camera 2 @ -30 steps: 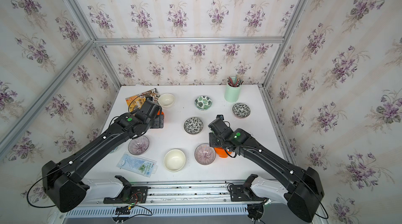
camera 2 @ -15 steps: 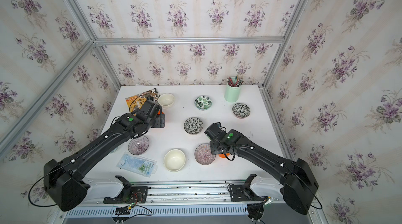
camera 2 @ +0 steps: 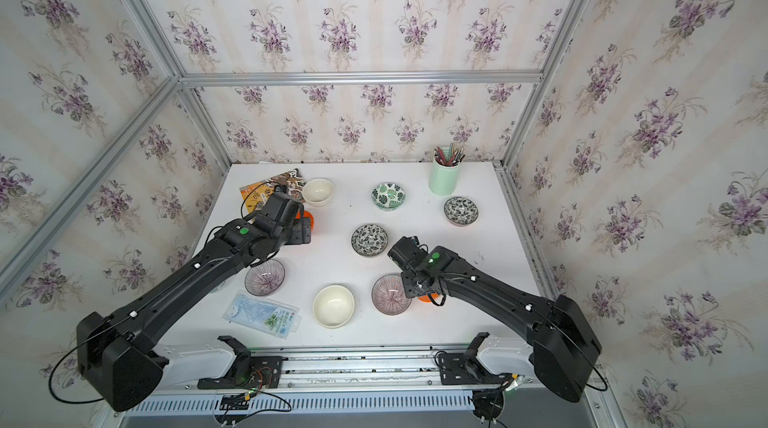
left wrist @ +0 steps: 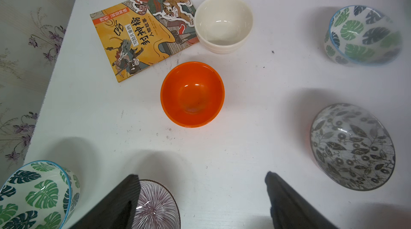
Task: Stack the bowls
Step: Pick up the bowl from the center of the board, then place the bowl on the bowl.
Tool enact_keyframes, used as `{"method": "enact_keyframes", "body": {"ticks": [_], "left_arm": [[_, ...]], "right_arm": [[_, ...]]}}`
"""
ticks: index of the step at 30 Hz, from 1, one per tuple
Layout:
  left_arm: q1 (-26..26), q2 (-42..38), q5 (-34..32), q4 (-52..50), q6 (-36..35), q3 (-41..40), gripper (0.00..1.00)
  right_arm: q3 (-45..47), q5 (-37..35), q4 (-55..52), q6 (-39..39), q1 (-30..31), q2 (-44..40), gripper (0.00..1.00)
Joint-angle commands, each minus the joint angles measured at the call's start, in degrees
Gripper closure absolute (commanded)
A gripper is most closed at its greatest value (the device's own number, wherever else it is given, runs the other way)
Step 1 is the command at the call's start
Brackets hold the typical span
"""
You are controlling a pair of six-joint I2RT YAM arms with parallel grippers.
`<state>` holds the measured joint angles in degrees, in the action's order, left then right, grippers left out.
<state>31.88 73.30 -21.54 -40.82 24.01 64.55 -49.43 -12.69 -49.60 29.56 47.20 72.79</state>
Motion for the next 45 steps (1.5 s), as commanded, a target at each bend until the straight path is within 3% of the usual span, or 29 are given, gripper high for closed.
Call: {"method": "enact_keyframes", "body": {"ticks": [1,21,27,30,35,38,42,45], "left_arm": [[-0.1,-0.3,0.4,1.0,-0.4,-0.1,0.08],[-1.2,-0.4,1.5,2.2,-0.2,-0.4,0.08],[-4.6,2.5,2.1,-1.2,3.4,4.3,0.08],[-9.0,4.3,2.2,-5.5,6.6,8.3,0.08],[-22.5,3.5,7.8,-6.6,12.0,8.4,0.08],[-28.9,4.3,12.4,-7.0,15.5,7.7,0.08],[-32.0,4.6,11.6,-7.0,17.4,6.0,0.08],[-33.5,4.5,11.6,-6.6,18.7,4.1,0.08]], "right_arm": [[-0.1,-0.4,-1.0,-0.2,0.0,0.5,0.53],[-1.7,-1.8,2.6,0.0,-0.3,3.3,0.99],[-21.4,-8.6,3.4,-7.7,-0.4,10.2,1.0],[-31.4,-6.0,9.6,-14.2,-0.3,17.1,1.0],[-47.4,-1.0,16.0,-23.7,1.2,35.0,1.0],[-63.3,-1.1,14.7,-29.4,4.2,47.6,1.0],[-83.8,-2.3,12.0,-35.2,7.3,62.2,1.0],[-86.3,-2.5,16.3,-38.3,8.5,64.9,1.0]]}}
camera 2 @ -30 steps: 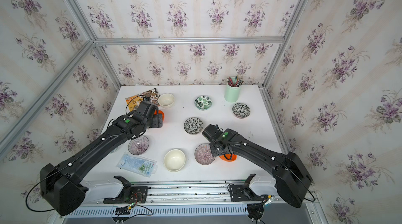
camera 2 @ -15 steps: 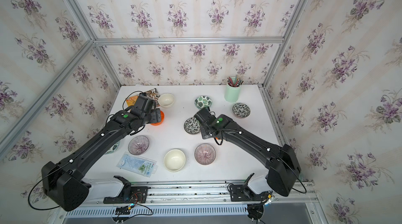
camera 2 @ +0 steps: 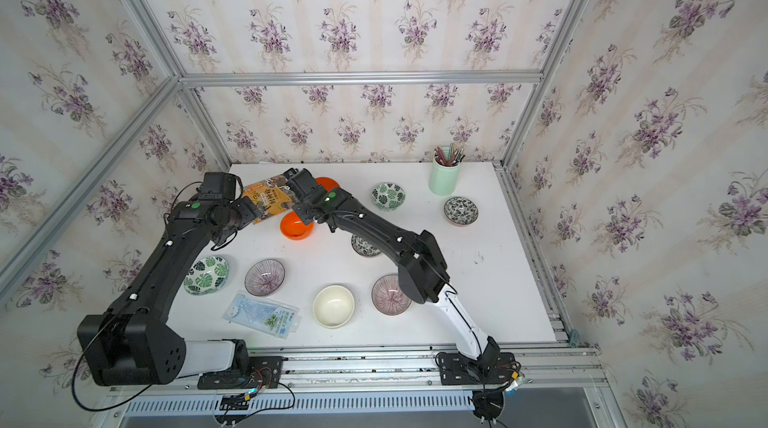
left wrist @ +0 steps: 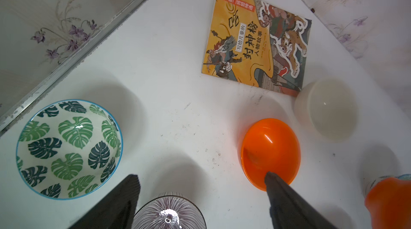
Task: Stack the bowls
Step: Place the bowl on the bowl.
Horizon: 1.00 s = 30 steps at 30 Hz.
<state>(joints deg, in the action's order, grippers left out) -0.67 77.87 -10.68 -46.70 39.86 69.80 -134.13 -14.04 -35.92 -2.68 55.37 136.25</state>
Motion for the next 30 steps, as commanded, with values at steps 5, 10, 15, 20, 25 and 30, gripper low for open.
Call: {"method": "enact_keyframes", "body": {"ticks": [5,10,15,20,25,30], "left_arm": [[-2.2,0.4,1.8,0.9,4.7,-3.9,0.08],[-2.2,1.7,3.7,0.7,5.3,-3.4,0.09],[-2.3,1.4,3.2,0.7,5.4,-3.8,0.08],[-2.5,1.1,2.8,0.6,5.0,-3.7,0.09],[-3.0,0.3,2.4,0.1,4.8,-3.7,0.09],[-3.4,-0.4,2.4,0.2,4.6,-3.7,0.08]], "right_arm": [[5.8,0.8,12.9,-8.3,0.8,0.3,0.99],[12.5,2.9,20.0,-10.7,1.4,-1.3,0.99],[15.4,5.8,23.0,-12.1,2.6,-1.0,0.98],[15.9,7.1,24.3,-13.5,3.5,0.5,0.94],[15.6,8.0,23.8,-13.7,3.6,1.7,0.91],[15.5,8.6,23.7,-14.3,3.6,2.6,0.86]]}}
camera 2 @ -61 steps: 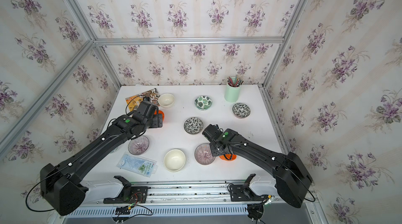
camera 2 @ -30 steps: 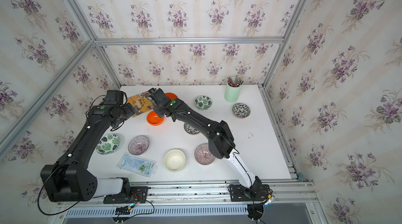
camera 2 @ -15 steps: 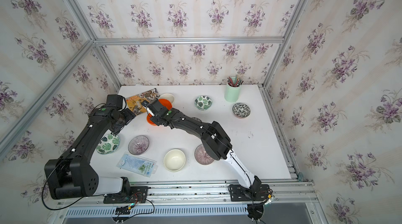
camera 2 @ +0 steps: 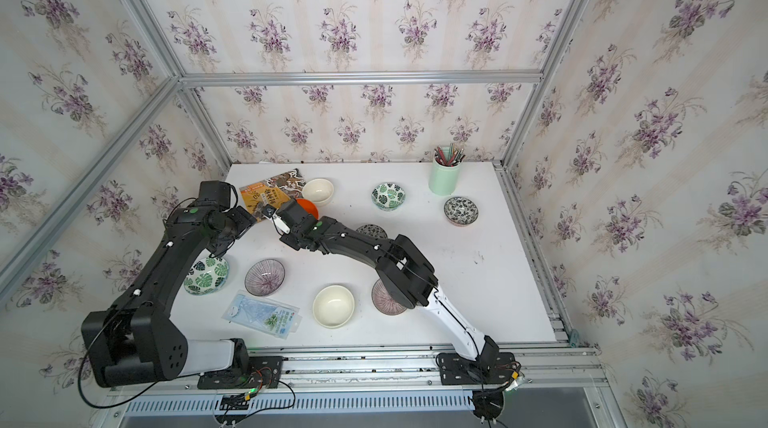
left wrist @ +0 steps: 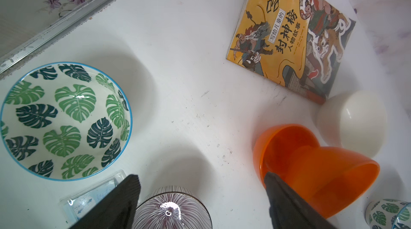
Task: Stack the bowls
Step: Place the bowl on the bowl.
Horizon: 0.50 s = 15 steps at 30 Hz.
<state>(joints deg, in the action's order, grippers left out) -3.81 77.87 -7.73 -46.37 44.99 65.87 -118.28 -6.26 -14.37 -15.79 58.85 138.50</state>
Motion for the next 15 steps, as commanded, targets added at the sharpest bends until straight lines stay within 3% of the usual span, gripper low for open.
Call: {"method": "enact_keyframes", "body": {"ticks": [1,11,15], "left_arm": [[-0.2,-0.4,-0.6,-0.2,-0.6,0.2,0.09],[-0.5,0.2,-0.5,0.0,-0.9,0.2,0.09],[-0.5,0.9,1.2,0.1,-2.2,0.5,0.09]], "right_arm": [[-0.4,0.9,2.0,-1.1,0.1,0.5,0.84],[0.8,0.4,1.4,-0.8,0.1,-0.1,0.75],[4.7,-1.6,2.3,0.6,0.1,-4.2,0.67]]}}
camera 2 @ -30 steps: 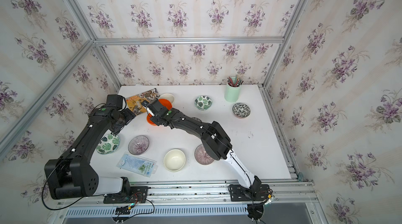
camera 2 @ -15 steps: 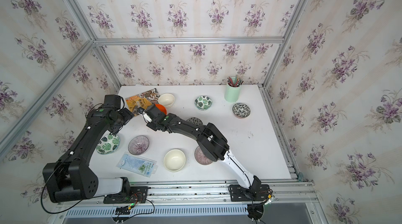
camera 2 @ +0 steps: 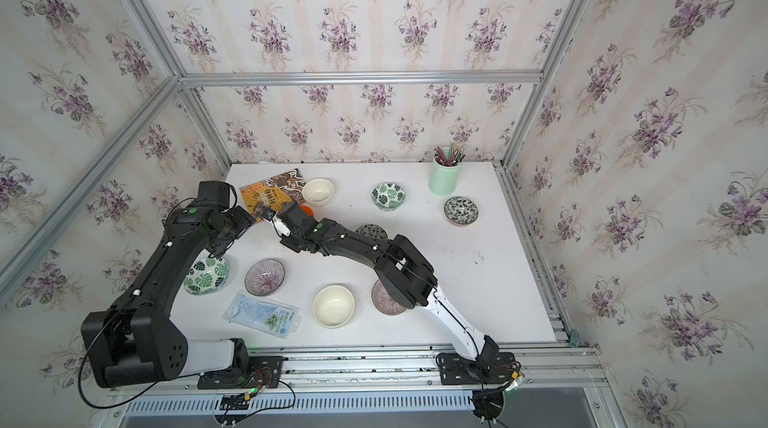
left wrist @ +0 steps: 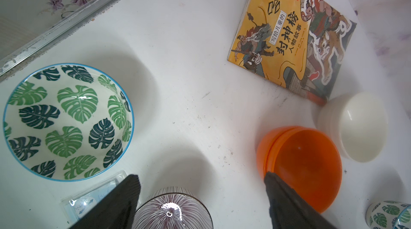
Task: Stack the bowls
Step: Place the bowl on the bowl, then pick up the bowl from the center of the board.
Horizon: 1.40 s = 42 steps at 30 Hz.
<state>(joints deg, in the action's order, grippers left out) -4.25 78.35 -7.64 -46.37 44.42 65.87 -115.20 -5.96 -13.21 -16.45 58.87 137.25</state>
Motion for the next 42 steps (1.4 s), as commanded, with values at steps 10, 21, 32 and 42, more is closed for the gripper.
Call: {"method": "enact_keyframes", "body": {"ticks": [10,21,32,42], "left_arm": [[3.5,0.1,2.6,1.6,-5.8,-0.3,0.13],[15.1,2.1,-1.0,-1.6,-15.2,3.6,0.15],[22.1,2.3,-0.5,-3.4,-18.4,5.5,0.16],[22.4,2.3,-1.9,-4.2,-18.2,6.1,0.16]], "right_arm": [[27.0,-8.3,6.3,16.7,-8.0,-26.8,0.52],[47.9,-3.8,0.7,30.5,-19.0,-37.9,0.52],[54.5,1.7,3.0,32.4,-23.3,-37.6,0.52],[52.7,5.0,7.3,33.3,-23.2,-33.0,0.81]]}}
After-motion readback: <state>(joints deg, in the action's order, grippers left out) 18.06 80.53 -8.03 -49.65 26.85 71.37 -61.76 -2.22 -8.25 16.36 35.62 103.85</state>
